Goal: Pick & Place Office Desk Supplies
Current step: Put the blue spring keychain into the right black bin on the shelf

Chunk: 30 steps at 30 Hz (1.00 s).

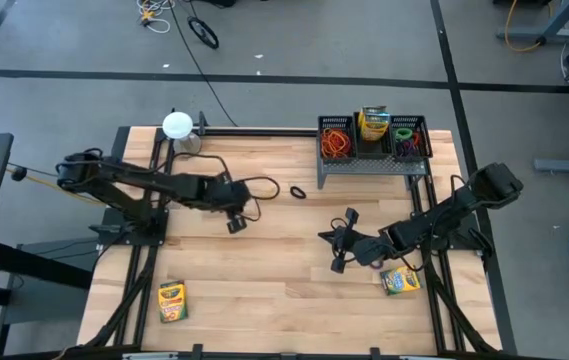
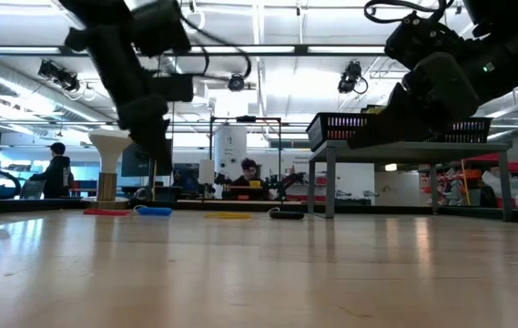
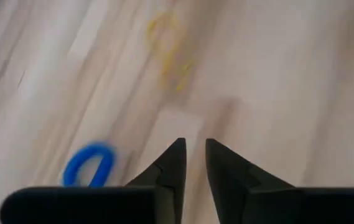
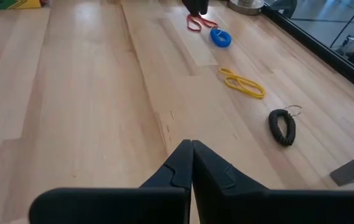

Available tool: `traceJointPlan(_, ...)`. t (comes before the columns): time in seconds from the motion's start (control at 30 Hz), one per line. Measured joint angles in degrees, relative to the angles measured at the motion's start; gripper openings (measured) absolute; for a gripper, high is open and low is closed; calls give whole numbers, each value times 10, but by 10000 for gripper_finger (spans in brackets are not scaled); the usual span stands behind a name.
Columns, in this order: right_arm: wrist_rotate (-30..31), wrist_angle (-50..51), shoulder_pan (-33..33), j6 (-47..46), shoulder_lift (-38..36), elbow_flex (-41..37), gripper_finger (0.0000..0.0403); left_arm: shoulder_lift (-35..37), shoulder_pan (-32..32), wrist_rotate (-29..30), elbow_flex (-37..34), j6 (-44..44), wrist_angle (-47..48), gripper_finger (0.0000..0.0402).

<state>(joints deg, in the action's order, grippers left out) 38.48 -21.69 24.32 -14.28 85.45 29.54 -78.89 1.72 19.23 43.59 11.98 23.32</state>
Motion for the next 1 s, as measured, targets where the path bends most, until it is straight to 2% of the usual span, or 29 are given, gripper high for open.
traceJointPlan(0.1, 0, -1, 0, 0, 0, 0, 8, 0, 38, -4, -5, 9, 27, 92)
traceJointPlan(0.2, 0, -4, 0, 0, 0, 0, 9, 0, 85, -39, -13, -8, 29, 123)
traceJointPlan(0.3, 0, -4, 0, 0, 0, 0, 9, -7, 129, -73, -15, -49, 19, 155)
traceJointPlan(0.4, 0, -4, 0, 1, 0, 0, 9, -22, 161, -73, -15, -106, 14, 180)
traceJointPlan(0.53, 0, -8, 0, 2, 0, 0, 9, -54, 191, -90, -15, -149, 14, 192)
traceJointPlan(0.77, 0, -8, 0, 1, 0, 0, 9, -108, 217, -107, -14, -174, 11, 161)
traceJointPlan(1.0, -1, -8, 0, 0, 0, 0, 9, -111, 208, -105, -13, -207, 10, 72)
